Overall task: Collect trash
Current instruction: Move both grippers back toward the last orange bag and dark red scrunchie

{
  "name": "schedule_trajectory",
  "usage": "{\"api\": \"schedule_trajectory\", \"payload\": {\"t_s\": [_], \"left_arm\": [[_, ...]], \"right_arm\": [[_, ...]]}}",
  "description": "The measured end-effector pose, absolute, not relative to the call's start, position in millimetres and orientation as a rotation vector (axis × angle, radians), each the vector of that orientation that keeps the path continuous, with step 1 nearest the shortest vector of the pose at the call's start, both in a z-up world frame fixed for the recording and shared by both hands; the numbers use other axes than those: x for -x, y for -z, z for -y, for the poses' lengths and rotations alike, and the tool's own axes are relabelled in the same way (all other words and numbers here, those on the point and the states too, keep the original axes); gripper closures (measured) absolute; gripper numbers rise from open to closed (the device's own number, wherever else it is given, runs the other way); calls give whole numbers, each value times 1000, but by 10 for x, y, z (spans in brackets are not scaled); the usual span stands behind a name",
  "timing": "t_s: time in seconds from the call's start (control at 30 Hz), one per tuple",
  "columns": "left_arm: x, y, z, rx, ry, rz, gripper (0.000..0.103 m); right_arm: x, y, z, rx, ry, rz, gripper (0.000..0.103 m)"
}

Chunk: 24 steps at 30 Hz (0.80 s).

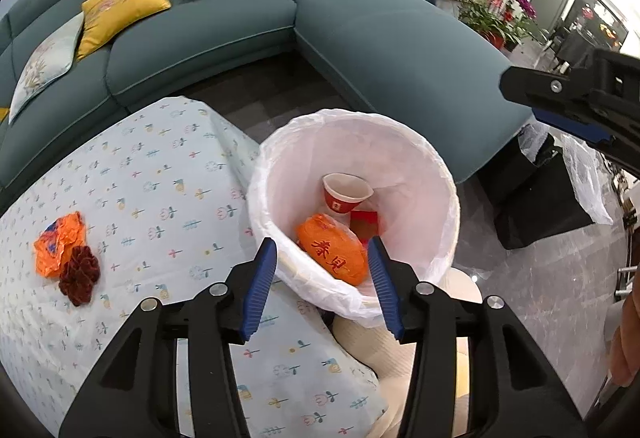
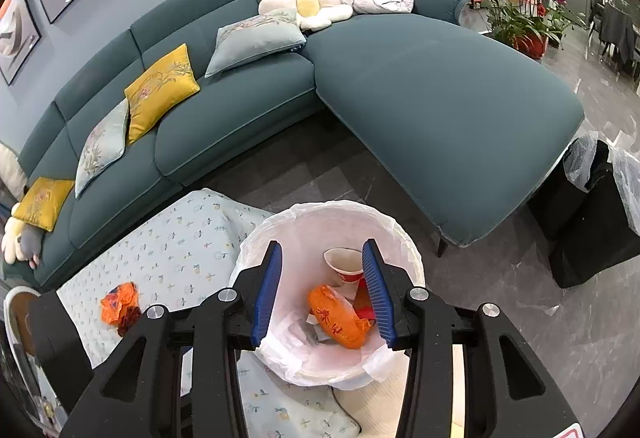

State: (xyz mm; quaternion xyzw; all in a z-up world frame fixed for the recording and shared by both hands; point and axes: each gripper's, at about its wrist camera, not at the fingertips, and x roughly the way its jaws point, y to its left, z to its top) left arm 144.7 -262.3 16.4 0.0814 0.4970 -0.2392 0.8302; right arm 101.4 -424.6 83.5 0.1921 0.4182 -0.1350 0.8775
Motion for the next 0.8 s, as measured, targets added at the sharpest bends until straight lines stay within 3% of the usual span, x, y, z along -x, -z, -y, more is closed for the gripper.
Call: {"api": "schedule_trajectory", "payload": {"t_s": [0.2, 0.8], "left_arm": [[-1502, -205, 2289, -121, 440, -1050, 58], [-1602, -391, 843, 21, 204, -1021, 58]], "right_arm": [[-1045, -927, 4083, -349, 258, -870, 54], [-1258, -1362, 3006, -184, 105, -865, 52]]}}
